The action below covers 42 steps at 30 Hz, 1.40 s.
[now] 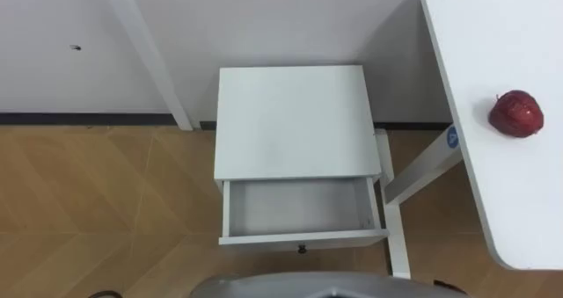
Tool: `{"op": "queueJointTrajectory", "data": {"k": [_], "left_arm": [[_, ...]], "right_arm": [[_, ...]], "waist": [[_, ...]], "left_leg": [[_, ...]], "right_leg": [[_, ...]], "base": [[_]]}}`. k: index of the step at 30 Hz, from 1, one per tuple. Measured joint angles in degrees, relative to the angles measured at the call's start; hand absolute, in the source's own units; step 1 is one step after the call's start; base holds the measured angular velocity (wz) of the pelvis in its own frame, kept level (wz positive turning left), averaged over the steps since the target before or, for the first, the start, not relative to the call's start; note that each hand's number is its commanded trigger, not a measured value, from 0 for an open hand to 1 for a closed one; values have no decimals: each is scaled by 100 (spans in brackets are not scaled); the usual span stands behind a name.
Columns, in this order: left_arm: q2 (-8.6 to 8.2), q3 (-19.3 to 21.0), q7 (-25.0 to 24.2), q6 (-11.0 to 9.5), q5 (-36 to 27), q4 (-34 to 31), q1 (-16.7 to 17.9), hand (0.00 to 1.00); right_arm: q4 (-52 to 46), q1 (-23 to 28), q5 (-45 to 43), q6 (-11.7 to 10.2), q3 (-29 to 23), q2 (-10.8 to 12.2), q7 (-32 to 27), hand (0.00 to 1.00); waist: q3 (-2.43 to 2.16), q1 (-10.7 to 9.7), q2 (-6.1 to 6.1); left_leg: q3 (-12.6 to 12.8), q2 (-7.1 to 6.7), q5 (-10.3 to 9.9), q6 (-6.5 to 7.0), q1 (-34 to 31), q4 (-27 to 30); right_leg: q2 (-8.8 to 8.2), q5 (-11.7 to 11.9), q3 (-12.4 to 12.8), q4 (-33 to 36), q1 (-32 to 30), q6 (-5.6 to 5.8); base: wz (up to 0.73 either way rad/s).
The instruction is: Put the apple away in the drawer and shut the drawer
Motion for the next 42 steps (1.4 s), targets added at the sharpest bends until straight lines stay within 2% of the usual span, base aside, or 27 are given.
{"op": "queueJointTrajectory", "data": {"k": [5, 8, 11, 12, 13, 15, 16, 19, 21, 22, 26, 28, 30, 35, 38, 40, 42], "left_arm": [[0, -17, 1, 0, -53, 1, 2, 0], [-2, -16, 4, -2, -198, -9, -63, 0], [-8, 123, 6, -108, -200, 1, -13, 0], [3, 173, 6, -159, -229, -1, 50, 0], [6, 310, 4, -188, -373, -16, 98, 0], [22, 594, 6, -263, -557, -27, 158, 0], [55, 756, 5, -302, -646, -16, 176, 0], [171, 998, 7, -421, -675, -15, 175, 0], [215, 1019, 7, -430, -730, -13, 185, 0], [222, 1053, 4, -444, -739, -13, 183, 0], [229, 1061, 1, -466, -827, -23, 199, 0], [246, 1061, -13, -465, -825, -39, 206, 0], [273, 1059, -21, -464, -819, -59, 206, 0], [296, 1058, -21, -456, -758, -421, 346, 0], [318, 1058, -11, -481, -714, -513, 384, 0], [338, 1026, -7, -504, -681, -522, 370, 0], [330, 761, -16, -505, -651, -479, 369, 0]], "right_arm": [[5, -30, 191, 2, 2, 20, -130, 0], [12, -77, 965, 5, -38, 25, -214, 0], [-9, -90, 2186, 11, -713, 46, -266, 0], [-81, -97, 2977, 13, -1134, 46, -290, 0], [-244, -93, 3806, 12, -1598, 46, -360, 0], [-480, -105, 4792, -31, -2238, 36, -452, 0], [-607, -117, 5398, -126, -2576, 28, -530, 0], [-912, -90, 6575, -322, -3171, 12, -775, 0], [-1141, -98, 6858, -366, -3376, 6, -980, 0], [-1296, -107, 6951, -412, -3495, 4, -1098, 0], [-1798, -111, 7247, -561, -3613, -24, -1500, 0], [-2036, -130, 7421, -677, -3619, -78, -1758, 0], [-2057, -213, 7466, -703, -3752, -146, -1981, 0], [-3035, -293, 7242, -883, -3832, -169, -2872, 0], [-4200, -265, 6697, -1040, -3829, -173, -3581, 0], [-4727, -327, 5941, -1224, -3748, -207, -3934, 0], [-5312, -343, 4689, -1350, -3488, -251, -4319, 0]], "waist": [[0, -1, -2], [10, -18, -9], [0, -91, -44], [6, -176, -33], [-7, -275, -52], [0, -418, -47], [-1, -480, -49], [-3, -565, -58], [-10, -617, -54], [-25, -625, -55], [-30, -644, -54], [-46, -673, -81], [-54, -684, -114], [-47, -776, -145], [-43, -786, -139], [-36, -766, -158], [-38, -762, -150]], "left_leg": [[13, 13, 0, 0, 11, 1], [53, 16, 0, 0, 45, -11], [48, 7, 1, 1, 57, -21], [54, 5, 1, 1, 84, -29], [73, 1, 1, 1, 120, -43], [100, 1, 1, 1, 140, -59], [105, 2, 0, 1, 140, -57], [155, -6, -1, -1, 162, -59], [203, -5, -2, -3, 191, -78], [257, -2, -2, -2, 198, -84], [330, 4, -1, 0, 198, -84], [331, 1, 0, 0, 182, -82], [331, 1, 3, -2, 168, -86], [319, -5, 7, 1, 134, -98], [307, -7, 8, 1, 90, -108], [299, -7, 12, -2, 32, -102], [292, -5, 13, -3, -26, -102]], "right_leg": [[0, -1, 37, 1, 7, 1], [0, -1, 52, 0, -15, 1], [-1, -3, 61, 0, 28, 4], [0, -3, 58, 1, 47, 4], [1, -5, 64, 1, 68, 7], [1, -6, 88, -1, 69, 9], [1, -6, 91, 1, 70, 9], [6, -6, 125, 13, 67, 9], [11, -7, 196, 39, 51, 10], [10, -11, 236, 75, 13, 11], [10, -12, 320, 103, -38, 10], [10, -12, 319, 112, -64, 10], [12, -12, 319, 118, -86, 10], [8, -12, 269, 118, -110, 10], [7, -14, 235, 123, -151, 13], [9, -13, 235, 125, -208, 12], [11, -13, 231, 134, -266, 12]], "base": [[0], [-5], [0], [0], [0], [-6], [-6], [-6], [-16], [-19], [-13], [0], [0], [2], [0], [0], [0]]}}
